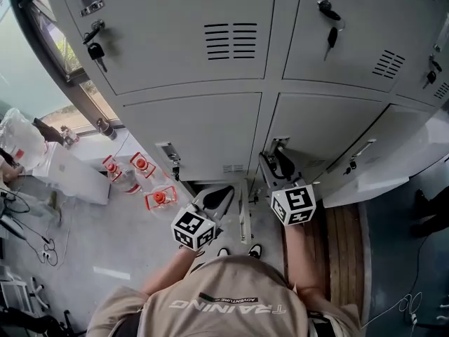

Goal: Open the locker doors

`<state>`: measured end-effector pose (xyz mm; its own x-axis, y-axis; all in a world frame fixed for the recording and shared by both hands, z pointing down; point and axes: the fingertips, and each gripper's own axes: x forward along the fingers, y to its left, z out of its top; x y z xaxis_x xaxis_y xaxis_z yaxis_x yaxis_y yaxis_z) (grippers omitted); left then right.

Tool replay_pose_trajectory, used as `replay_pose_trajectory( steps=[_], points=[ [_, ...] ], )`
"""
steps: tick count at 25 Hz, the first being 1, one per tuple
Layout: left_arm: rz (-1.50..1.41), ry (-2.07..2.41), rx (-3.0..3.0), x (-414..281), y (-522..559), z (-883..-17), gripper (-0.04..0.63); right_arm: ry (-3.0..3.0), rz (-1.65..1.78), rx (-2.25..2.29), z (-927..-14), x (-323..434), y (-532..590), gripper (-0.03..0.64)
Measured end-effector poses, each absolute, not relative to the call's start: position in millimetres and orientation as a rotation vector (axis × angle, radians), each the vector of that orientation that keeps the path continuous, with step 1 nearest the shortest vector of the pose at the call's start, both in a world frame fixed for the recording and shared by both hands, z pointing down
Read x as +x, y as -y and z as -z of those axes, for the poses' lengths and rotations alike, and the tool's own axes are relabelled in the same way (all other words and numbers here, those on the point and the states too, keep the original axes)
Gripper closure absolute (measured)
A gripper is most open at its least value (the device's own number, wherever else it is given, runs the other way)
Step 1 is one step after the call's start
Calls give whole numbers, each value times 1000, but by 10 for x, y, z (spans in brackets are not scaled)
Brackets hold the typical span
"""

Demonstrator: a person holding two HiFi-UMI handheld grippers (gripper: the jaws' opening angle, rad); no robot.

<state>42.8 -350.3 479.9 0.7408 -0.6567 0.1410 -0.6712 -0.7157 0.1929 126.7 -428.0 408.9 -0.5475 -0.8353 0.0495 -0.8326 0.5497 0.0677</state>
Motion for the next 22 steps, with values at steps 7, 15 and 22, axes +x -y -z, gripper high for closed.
replay_pose_trajectory(
  steps=[7, 15, 22],
  points=[
    [-88, 999, 2716, 462, 3491, -4848, 588, 2697, 100, 1506, -4097, 1353, 3957, 499],
    [-133, 767, 2825, 834, 3306, -4782, 588, 2554, 101, 1661, -4131, 1753, 3262, 499],
    [-138, 604, 2854, 1278, 3097, -4830, 588, 2421, 77, 1854, -4127, 2330, 2653, 499]
  ],
)
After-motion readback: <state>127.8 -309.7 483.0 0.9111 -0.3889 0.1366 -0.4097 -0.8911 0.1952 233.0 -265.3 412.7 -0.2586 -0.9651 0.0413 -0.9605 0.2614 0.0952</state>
